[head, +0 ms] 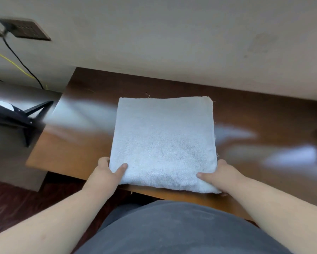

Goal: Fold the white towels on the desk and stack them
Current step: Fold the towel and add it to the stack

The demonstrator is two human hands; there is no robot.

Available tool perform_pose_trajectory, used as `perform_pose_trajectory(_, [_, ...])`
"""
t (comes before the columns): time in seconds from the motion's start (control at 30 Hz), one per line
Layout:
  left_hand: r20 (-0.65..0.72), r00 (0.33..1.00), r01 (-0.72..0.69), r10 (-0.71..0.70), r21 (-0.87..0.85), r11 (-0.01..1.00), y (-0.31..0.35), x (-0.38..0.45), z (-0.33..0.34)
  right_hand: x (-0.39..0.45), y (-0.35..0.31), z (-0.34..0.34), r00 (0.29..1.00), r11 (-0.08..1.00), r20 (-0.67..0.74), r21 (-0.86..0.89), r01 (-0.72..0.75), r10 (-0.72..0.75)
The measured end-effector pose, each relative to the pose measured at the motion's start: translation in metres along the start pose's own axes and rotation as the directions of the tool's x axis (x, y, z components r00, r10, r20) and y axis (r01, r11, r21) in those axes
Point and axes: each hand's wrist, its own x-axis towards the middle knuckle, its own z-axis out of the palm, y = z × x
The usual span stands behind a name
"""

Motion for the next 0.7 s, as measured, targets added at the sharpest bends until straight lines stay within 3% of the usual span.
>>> perform_pose_trajectory(0.1, [0.006, 0.994, -0.112, 0.112, 0.02, 0.993, -0.003, 0.006, -0.007, -0.006, 0.007, 0.01, 0.994, 0.993, -0.106, 0.121, 0.01, 0.003])
perform_pose_trajectory(0.17, [-0.092, 0.982, -0.17, 0.162, -0.086, 0.982, 0.001, 0.014, -0.014, -0.01, 0.015, 0.011, 0.979, 0.977, -0.18, 0.173, 0.127, -0.095])
perform_pose_trajectory(0.27, [-0.199, 0.972, -0.171, 0.127, -0.224, 0.959, 0.005, 0.032, -0.029, -0.022, 0.028, 0.019, 0.917, 0.941, -0.223, 0.003, 0.339, -0.33])
perform_pose_trajectory(0.3, [-0.142, 0.981, -0.159, 0.134, -0.179, 0.971, 0.005, 0.036, -0.035, -0.027, 0.032, 0.021, 0.904, 0.928, -0.21, -0.083, 0.362, -0.372])
perform_pose_trajectory(0.37, [0.024, 0.975, -0.222, 0.221, 0.111, 0.969, -0.003, 0.04, -0.046, -0.033, 0.041, 0.021, 0.845, 0.872, -0.259, -0.29, 0.394, -0.468])
perform_pose_trajectory(0.43, [0.045, 0.896, -0.423, 0.442, 0.392, 0.817, -0.017, 0.037, -0.055, -0.037, 0.047, 0.023, 0.701, 0.718, -0.289, -0.532, 0.448, -0.652])
perform_pose_trajectory(0.5, [0.078, 0.732, -0.612, 0.676, 0.511, 0.604, -0.029, 0.034, -0.058, -0.042, 0.048, 0.029, 0.556, 0.558, -0.249, -0.662, 0.5, -0.793])
perform_pose_trajectory(0.53, [0.114, 0.673, -0.665, 0.731, 0.526, 0.53, -0.034, 0.036, -0.057, -0.042, 0.047, 0.034, 0.517, 0.498, -0.216, -0.706, 0.503, -0.828])
perform_pose_trajectory(0.57, [0.143, 0.641, -0.693, 0.754, 0.53, 0.488, -0.038, 0.037, -0.056, -0.04, 0.044, 0.04, 0.527, 0.481, -0.187, -0.721, 0.499, -0.829])
perform_pose_trajectory(0.6, [0.151, 0.625, -0.703, 0.766, 0.535, 0.468, -0.04, 0.039, -0.055, -0.039, 0.04, 0.047, 0.583, 0.522, -0.18, -0.694, 0.496, -0.792])
perform_pose_trajectory(0.7, [0.129, 0.595, -0.701, 0.793, 0.565, 0.434, -0.034, 0.046, -0.052, -0.037, 0.027, 0.062, 0.732, 0.714, -0.234, -0.534, 0.453, -0.64])
